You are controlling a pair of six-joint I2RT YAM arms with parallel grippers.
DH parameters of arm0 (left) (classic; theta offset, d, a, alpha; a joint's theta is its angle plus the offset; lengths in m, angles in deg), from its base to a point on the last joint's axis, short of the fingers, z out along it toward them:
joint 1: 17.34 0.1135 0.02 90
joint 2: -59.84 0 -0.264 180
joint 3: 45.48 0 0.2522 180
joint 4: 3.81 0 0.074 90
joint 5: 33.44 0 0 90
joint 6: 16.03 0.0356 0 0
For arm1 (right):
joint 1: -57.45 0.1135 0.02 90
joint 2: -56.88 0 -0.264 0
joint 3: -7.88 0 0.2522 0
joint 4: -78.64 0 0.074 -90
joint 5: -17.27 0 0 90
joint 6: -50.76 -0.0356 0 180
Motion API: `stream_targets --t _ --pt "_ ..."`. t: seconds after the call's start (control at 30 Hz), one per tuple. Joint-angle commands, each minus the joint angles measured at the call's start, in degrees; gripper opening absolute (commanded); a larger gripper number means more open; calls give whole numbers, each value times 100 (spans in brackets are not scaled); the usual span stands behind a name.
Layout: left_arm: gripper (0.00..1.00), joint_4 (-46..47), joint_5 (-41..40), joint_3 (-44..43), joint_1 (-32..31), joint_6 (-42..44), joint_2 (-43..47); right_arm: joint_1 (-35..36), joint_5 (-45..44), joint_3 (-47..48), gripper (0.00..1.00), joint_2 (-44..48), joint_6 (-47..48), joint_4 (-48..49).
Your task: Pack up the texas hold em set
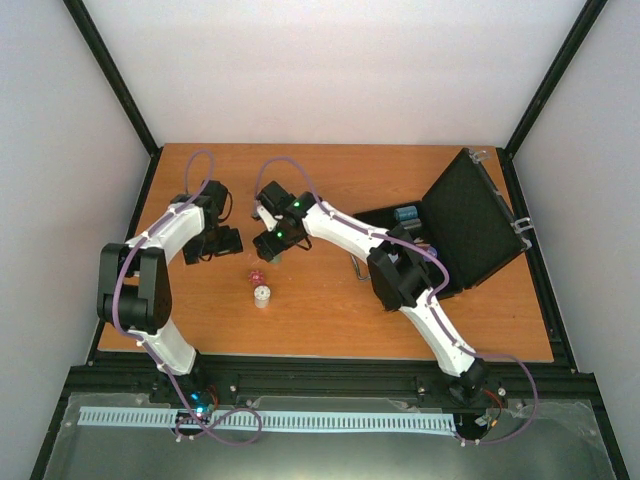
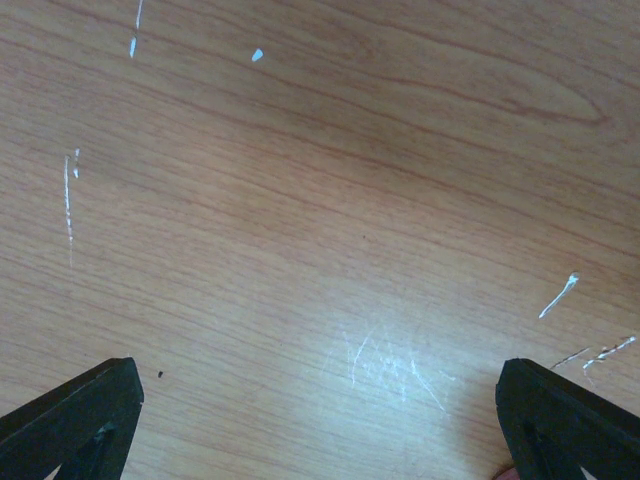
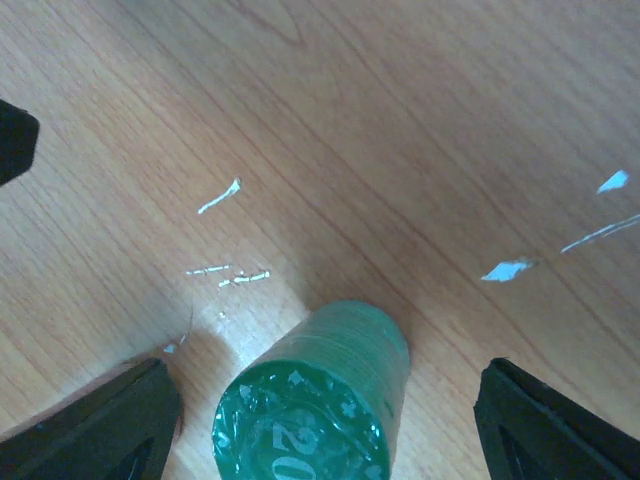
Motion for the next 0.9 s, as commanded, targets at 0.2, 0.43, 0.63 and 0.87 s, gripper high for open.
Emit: stream_targets --t 0.2,0.43,0.63,0.87 --pt "100 52 44 135 4 -37 183 165 -671 97 57 -269 -94 -193" --pt "100 117 120 195 8 -3 238 165 -1444 -8 21 -155 -55 -234" --pt "100 170 191 258 8 -4 295 157 -2439 -479 19 647 78 -408" --pt "100 240 244 314 3 32 267 50 -4375 -1459 20 1966 434 -531"
